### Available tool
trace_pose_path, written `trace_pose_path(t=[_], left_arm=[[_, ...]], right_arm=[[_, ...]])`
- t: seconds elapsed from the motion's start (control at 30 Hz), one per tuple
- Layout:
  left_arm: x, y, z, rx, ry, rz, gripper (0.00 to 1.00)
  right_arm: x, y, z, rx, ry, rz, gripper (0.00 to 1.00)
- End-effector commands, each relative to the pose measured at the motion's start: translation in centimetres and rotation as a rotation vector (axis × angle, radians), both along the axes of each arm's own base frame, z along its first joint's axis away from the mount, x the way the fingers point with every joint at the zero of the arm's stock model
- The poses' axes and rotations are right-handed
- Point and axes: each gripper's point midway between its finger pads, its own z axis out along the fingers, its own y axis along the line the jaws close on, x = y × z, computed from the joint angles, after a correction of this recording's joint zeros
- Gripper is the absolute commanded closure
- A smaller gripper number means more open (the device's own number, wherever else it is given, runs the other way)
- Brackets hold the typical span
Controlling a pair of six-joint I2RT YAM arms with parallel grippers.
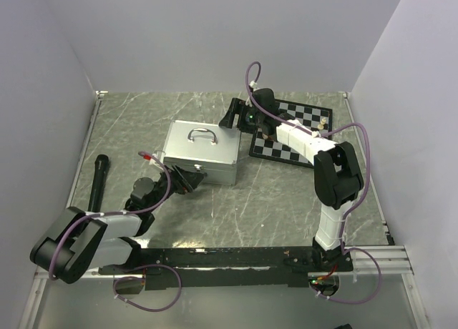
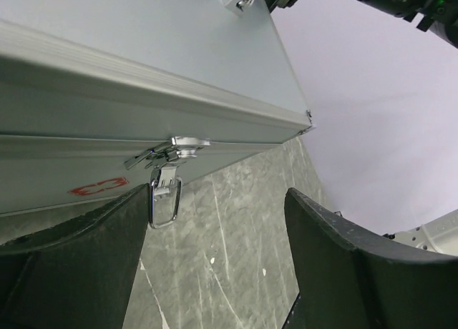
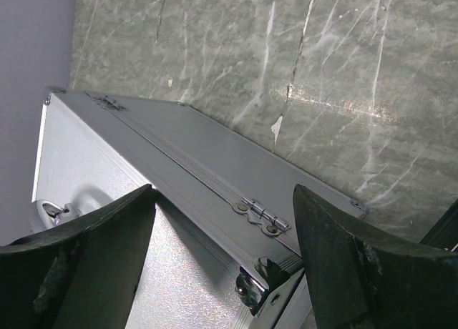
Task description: Organize the medicine kit
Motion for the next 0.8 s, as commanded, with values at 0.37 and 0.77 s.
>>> trace_pose_path(t=[0.37, 0.77], left_arm=[[-0.1, -0.9, 2.2, -0.043, -0.059, -0.044, 0.23], [-0.6, -1.0, 1.2, -0.015, -0.005, -0.069, 0.22]], right_arm=[[-2.1, 1.0, 1.9, 0.030, -0.002, 0.041, 0.16], [-2.1, 1.0, 1.9, 0.030, 0.003, 0.040, 0.16]])
